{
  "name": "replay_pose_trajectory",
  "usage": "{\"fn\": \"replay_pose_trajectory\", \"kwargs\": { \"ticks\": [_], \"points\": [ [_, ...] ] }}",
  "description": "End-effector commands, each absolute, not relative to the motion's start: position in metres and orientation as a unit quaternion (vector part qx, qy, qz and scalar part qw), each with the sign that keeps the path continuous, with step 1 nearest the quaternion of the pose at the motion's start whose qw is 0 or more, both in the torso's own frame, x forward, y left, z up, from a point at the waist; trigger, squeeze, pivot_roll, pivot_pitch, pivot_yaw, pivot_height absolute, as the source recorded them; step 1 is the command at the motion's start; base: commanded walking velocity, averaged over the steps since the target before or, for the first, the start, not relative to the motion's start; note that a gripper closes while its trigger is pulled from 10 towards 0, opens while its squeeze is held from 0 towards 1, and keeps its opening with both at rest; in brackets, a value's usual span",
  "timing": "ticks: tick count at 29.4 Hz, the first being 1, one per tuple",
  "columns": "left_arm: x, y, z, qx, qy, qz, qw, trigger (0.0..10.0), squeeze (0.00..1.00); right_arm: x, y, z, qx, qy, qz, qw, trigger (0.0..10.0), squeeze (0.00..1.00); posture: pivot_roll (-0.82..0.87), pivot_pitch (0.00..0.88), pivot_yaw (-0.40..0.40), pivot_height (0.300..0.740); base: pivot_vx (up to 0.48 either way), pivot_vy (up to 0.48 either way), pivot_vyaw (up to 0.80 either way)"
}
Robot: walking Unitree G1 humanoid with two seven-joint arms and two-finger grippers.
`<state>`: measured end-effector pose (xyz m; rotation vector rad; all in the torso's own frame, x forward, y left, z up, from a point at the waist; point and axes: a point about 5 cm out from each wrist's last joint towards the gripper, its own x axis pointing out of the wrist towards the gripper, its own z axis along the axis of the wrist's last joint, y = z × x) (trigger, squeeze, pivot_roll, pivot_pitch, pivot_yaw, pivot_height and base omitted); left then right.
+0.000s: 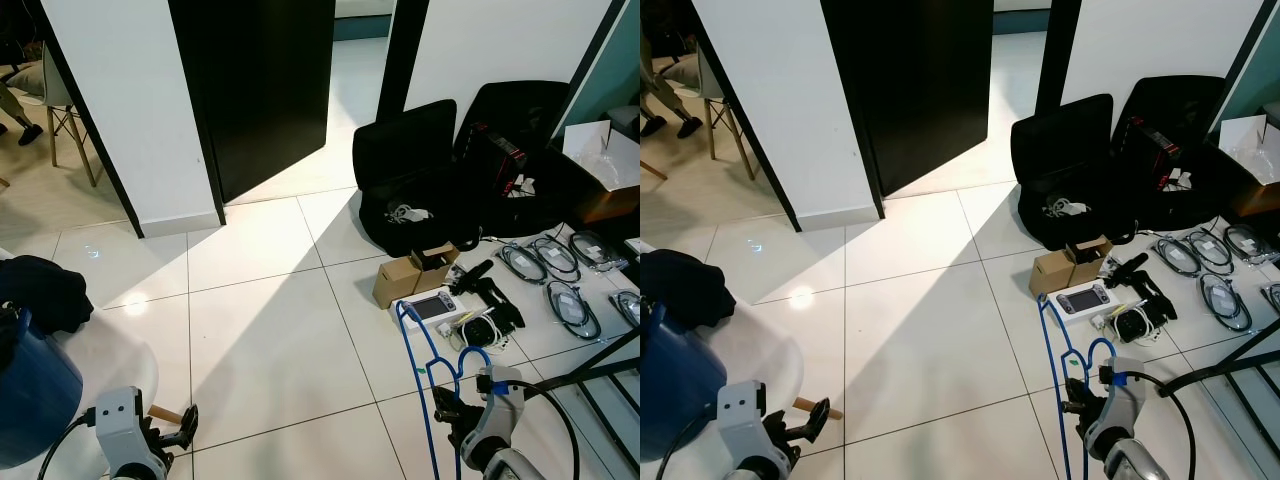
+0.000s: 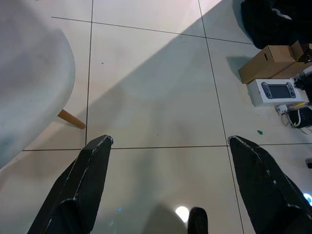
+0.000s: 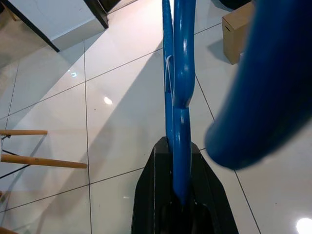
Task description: Hang hanger
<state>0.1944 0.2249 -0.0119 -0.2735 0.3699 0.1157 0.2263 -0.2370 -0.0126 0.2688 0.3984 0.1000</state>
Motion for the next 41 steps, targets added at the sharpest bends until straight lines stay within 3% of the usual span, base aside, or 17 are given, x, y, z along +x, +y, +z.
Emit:
{"fn": "replay_pose_trajectory", "kwargs": {
  "ticks": [1,34,41],
  "points": [
    [0.188,0.229,-0.016,-0.135,0.192,0.064,0.970,10.0,0.00,0.224,-0.239,-0.014,0.134,0.199,0.048,0.969,10.0,0.00,-0.05,0.125,-0.009,0.740,0.000,0.000,0.00],
    [0.189,0.227,-0.007,-0.133,0.180,0.063,0.973,10.0,0.00,0.226,-0.239,-0.011,0.135,0.192,0.043,0.971,10.0,0.00,-0.03,0.131,-0.006,0.740,0.000,0.000,0.00],
    [0.196,0.251,-0.007,-0.107,0.171,0.100,0.974,10.0,0.00,0.248,-0.240,0.007,0.100,0.153,0.036,0.982,10.0,0.00,0.00,0.112,-0.008,0.740,0.000,0.000,0.00]
  ]
}}
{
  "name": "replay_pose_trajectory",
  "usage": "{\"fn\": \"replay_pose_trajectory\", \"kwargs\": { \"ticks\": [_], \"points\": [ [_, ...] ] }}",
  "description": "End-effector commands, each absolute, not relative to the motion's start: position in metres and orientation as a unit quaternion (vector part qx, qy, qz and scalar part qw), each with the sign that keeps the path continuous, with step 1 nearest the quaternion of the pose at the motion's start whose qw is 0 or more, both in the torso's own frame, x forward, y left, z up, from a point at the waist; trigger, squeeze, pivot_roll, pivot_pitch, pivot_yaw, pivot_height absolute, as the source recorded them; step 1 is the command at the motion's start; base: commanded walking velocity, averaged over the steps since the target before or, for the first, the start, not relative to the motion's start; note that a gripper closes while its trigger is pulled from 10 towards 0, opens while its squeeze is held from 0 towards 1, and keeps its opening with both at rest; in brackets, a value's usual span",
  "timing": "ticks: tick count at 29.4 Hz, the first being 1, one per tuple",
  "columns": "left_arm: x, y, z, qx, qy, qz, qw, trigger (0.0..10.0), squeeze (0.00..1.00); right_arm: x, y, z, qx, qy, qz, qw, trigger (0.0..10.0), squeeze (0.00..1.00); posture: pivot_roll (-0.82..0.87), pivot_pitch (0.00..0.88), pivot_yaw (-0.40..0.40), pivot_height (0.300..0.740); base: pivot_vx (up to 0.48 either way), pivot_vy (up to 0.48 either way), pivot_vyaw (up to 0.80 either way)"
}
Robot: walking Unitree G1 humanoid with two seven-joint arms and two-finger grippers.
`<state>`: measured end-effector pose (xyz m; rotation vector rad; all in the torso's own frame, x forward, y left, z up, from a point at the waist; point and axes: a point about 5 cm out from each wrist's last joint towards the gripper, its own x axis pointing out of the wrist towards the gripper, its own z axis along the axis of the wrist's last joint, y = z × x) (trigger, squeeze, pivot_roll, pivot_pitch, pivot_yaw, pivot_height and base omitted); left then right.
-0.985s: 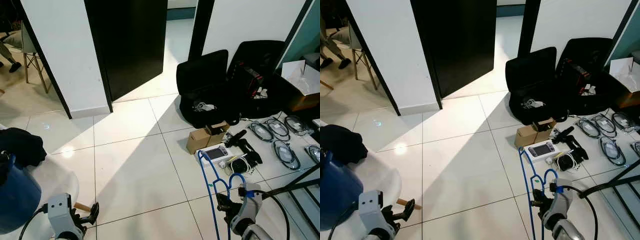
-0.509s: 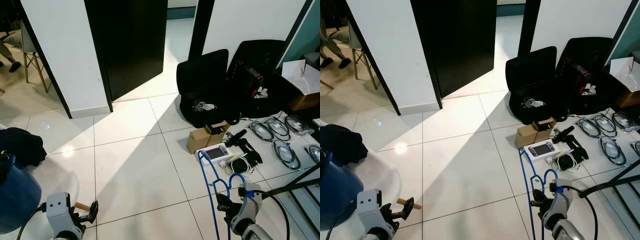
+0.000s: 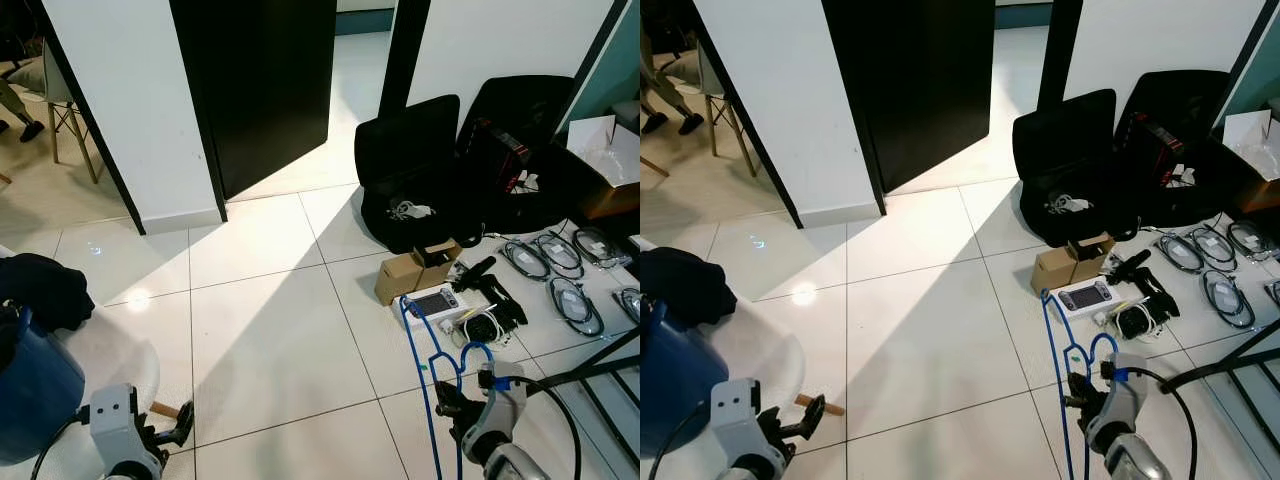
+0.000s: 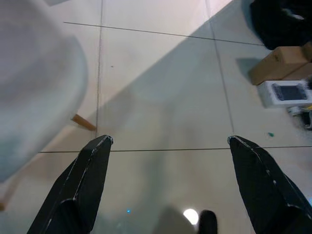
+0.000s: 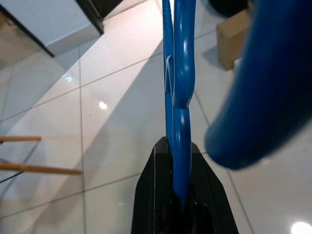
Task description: Hang hanger
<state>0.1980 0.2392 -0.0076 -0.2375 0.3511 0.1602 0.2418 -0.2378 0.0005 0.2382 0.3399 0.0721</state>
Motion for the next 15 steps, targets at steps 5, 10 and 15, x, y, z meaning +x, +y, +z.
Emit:
{"fn": "replay_pose_trajectory", "kwargs": {
  "ticks": [5,10,15],
  "points": [
    [0.211,0.255,0.015,-0.072,0.135,0.083,0.985,10.0,0.00,0.265,-0.236,0.024,0.070,0.134,0.069,0.986,10.0,0.00,0.01,0.107,-0.017,0.740,0.000,0.000,0.00],
    [0.227,0.242,0.040,-0.052,0.095,0.043,0.993,10.0,0.00,0.276,-0.238,0.036,0.068,0.118,0.065,0.989,10.0,0.00,0.02,0.096,-0.020,0.740,0.000,0.000,0.00],
    [0.238,0.217,0.055,-0.052,0.069,-0.007,0.996,10.0,0.00,0.282,-0.228,0.043,0.058,0.104,0.083,0.989,10.0,0.00,0.02,0.093,-0.021,0.740,0.000,0.000,0.00]
  ]
}}
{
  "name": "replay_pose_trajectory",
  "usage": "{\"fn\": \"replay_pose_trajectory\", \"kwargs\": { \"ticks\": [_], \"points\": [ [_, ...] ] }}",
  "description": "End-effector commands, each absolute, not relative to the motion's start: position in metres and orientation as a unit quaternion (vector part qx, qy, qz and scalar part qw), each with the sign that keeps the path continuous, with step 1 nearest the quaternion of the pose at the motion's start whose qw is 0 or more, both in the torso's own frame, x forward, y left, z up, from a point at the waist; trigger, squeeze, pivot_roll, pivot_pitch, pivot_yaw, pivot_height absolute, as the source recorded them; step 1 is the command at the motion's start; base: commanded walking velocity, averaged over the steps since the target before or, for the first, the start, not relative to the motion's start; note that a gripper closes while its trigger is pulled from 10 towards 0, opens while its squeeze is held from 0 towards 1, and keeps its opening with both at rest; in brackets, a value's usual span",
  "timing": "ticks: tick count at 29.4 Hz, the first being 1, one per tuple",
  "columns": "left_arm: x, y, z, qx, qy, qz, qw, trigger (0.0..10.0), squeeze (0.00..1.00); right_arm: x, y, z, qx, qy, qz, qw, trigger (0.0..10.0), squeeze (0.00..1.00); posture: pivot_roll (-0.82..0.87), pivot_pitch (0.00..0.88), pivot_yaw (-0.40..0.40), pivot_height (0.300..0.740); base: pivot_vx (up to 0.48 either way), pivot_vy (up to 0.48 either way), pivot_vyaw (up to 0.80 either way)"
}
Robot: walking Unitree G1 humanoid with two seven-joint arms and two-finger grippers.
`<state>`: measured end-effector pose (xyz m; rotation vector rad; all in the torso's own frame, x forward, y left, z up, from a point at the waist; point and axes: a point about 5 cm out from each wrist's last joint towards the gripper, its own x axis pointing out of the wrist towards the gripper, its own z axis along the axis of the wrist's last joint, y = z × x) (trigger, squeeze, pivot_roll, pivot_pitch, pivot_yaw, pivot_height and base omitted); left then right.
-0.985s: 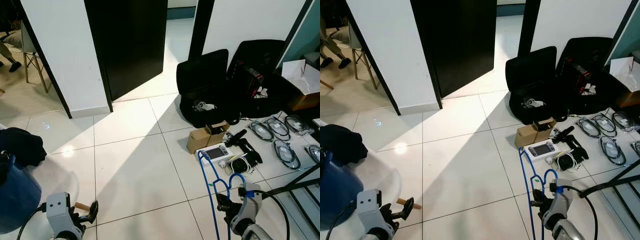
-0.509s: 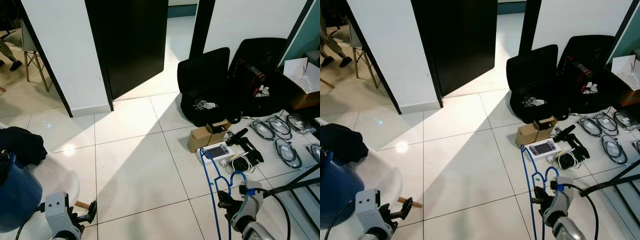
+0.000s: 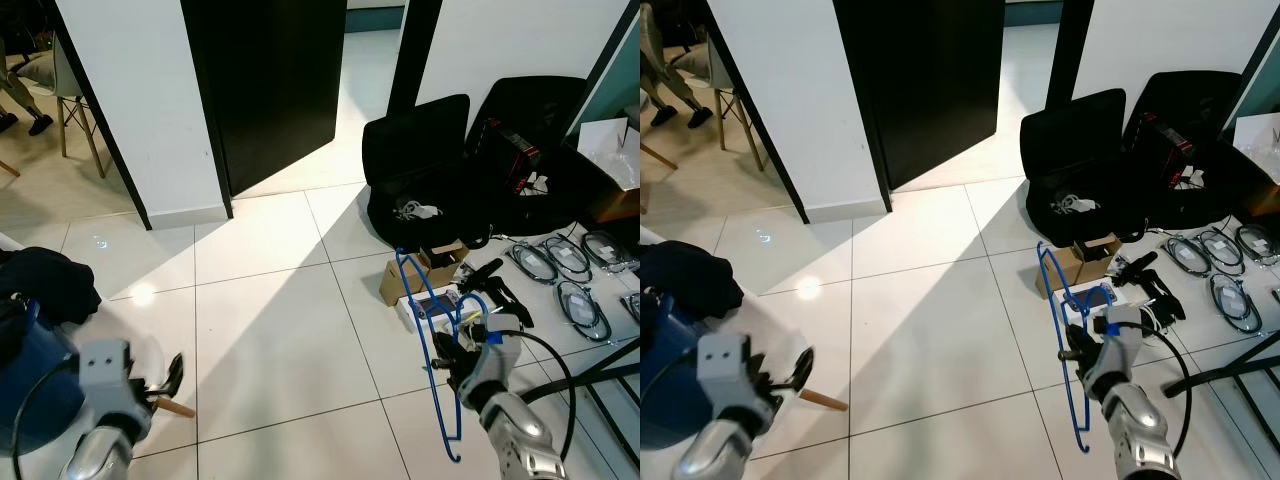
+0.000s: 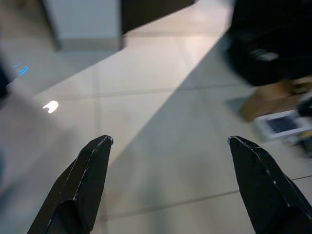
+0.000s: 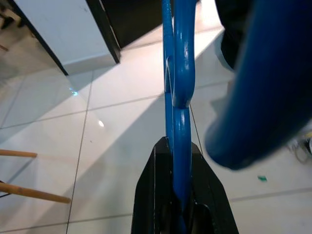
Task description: Hang hanger
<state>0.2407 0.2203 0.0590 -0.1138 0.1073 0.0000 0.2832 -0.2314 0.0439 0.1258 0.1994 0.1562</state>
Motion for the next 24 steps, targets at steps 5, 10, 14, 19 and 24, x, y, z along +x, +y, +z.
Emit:
{"fn": "replay_pose_trajectory", "kwargs": {
  "ticks": [5,10,14,19,24],
  "points": [
    [0.239,0.209,0.055,-0.064,0.062,0.037,0.995,10.0,0.00,0.282,-0.212,0.044,0.081,0.095,0.098,0.987,10.0,0.00,0.02,0.092,-0.021,0.740,0.000,0.000,0.00],
    [0.236,0.215,0.054,-0.073,0.064,0.059,0.993,10.0,0.00,0.281,-0.206,0.044,0.082,0.091,0.101,0.987,10.0,0.00,0.02,0.089,-0.028,0.740,0.000,0.000,0.00],
    [0.237,0.218,0.061,-0.063,0.057,0.071,0.994,10.0,0.00,0.282,-0.212,0.048,0.088,0.083,0.096,0.988,10.0,0.00,0.02,0.081,-0.034,0.740,0.000,0.000,0.74],
    [0.241,0.220,0.065,-0.056,0.050,0.079,0.994,10.0,0.00,0.285,-0.214,0.053,0.087,0.077,0.096,0.989,10.0,0.00,0.02,0.078,-0.032,0.740,0.000,0.000,0.79],
    [0.250,0.220,0.080,-0.040,0.024,0.068,0.997,10.0,0.00,0.293,-0.216,0.065,0.087,0.056,0.091,0.990,10.0,0.00,0.02,0.081,-0.028,0.740,0.000,0.000,0.79]
  ]
}}
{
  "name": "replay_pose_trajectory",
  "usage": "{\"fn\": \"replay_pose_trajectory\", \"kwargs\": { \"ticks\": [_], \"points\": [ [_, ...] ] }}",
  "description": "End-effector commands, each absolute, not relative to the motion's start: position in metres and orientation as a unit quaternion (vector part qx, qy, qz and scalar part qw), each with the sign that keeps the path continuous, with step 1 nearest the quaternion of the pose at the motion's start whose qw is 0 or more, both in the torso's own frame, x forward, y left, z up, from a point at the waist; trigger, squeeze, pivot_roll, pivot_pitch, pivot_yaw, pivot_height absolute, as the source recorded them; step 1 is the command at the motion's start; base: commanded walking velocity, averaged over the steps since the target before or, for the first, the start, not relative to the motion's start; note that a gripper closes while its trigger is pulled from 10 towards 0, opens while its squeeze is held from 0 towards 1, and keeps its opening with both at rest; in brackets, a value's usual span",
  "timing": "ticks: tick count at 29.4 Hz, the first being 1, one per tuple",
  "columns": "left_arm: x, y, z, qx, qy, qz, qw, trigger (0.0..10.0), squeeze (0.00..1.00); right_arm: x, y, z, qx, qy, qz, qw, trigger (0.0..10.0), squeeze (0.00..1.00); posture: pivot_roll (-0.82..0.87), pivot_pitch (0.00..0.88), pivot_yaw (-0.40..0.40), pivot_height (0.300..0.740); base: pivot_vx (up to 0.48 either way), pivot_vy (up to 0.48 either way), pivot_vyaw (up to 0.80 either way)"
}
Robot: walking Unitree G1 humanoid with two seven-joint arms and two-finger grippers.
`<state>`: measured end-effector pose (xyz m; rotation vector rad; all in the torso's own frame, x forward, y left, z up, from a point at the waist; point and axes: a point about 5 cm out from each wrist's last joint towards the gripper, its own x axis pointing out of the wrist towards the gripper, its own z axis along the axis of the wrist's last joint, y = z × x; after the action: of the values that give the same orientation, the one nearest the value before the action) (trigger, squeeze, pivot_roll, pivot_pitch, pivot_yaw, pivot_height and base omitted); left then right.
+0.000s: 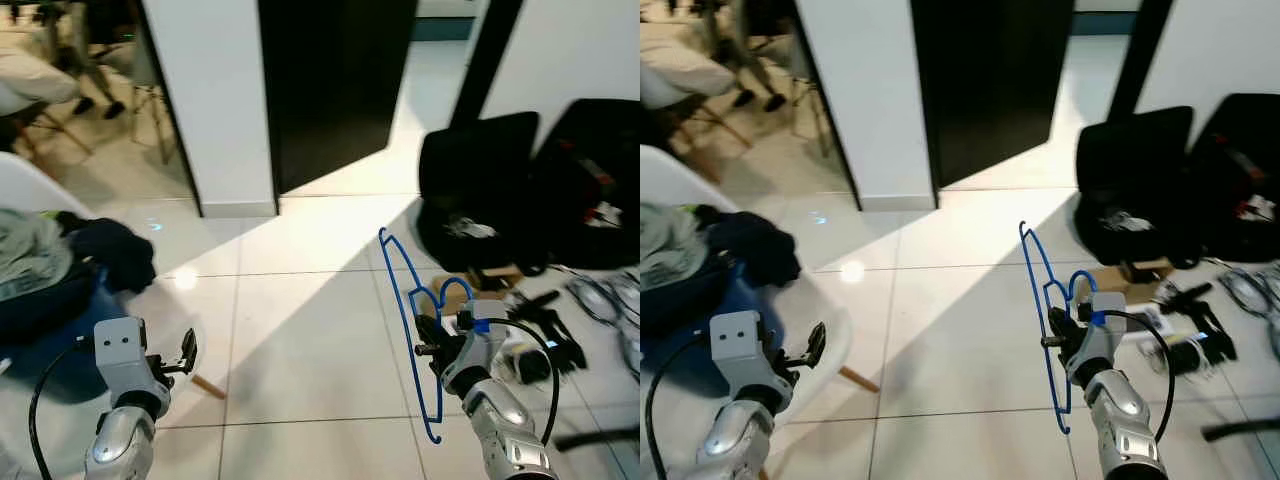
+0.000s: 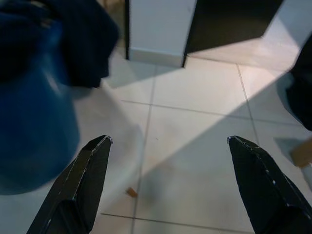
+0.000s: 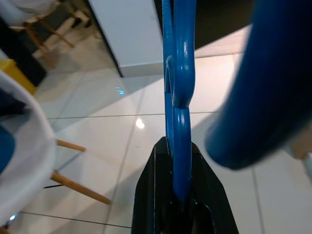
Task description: Hang hanger
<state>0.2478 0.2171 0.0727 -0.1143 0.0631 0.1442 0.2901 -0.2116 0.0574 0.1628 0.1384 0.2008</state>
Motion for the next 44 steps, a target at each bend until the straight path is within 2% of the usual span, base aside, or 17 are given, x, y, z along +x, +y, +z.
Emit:
{"fn": "replay_pose_trajectory", "kwargs": {
  "ticks": [1,12,19,26,44],
  "points": [
    [0.250,0.220,0.080,-0.040,0.024,0.068,0.997,10.0,0.00,0.293,-0.216,0.065,0.087,0.056,0.091,0.990,10.0,0.00,0.02,0.081,-0.028,0.740,0.000,0.000,0.79],
    [0.259,0.214,0.111,-0.019,-0.034,0.041,0.998,10.0,0.00,0.305,-0.205,0.091,0.083,0.008,0.126,0.988,10.0,0.00,0.02,0.084,-0.024,0.740,0.000,0.000,0.00],
    [0.260,0.210,0.117,-0.008,-0.038,0.038,0.999,10.0,0.00,0.307,-0.201,0.099,0.072,-0.006,0.127,0.989,10.0,0.00,0.03,0.086,-0.024,0.740,0.000,0.000,0.79],
    [0.262,0.210,0.122,-0.005,-0.040,0.036,0.999,10.0,0.00,0.308,-0.199,0.100,0.075,-0.006,0.128,0.989,10.0,0.00,0.03,0.086,-0.024,0.740,0.256,0.000,0.67],
    [0.265,0.202,0.134,0.002,-0.053,0.013,0.998,10.0,0.00,0.307,-0.193,0.099,0.091,-0.005,0.130,0.987,10.0,0.00,0.03,0.088,-0.023,0.740,0.277,0.000,0.10]
  ]
}}
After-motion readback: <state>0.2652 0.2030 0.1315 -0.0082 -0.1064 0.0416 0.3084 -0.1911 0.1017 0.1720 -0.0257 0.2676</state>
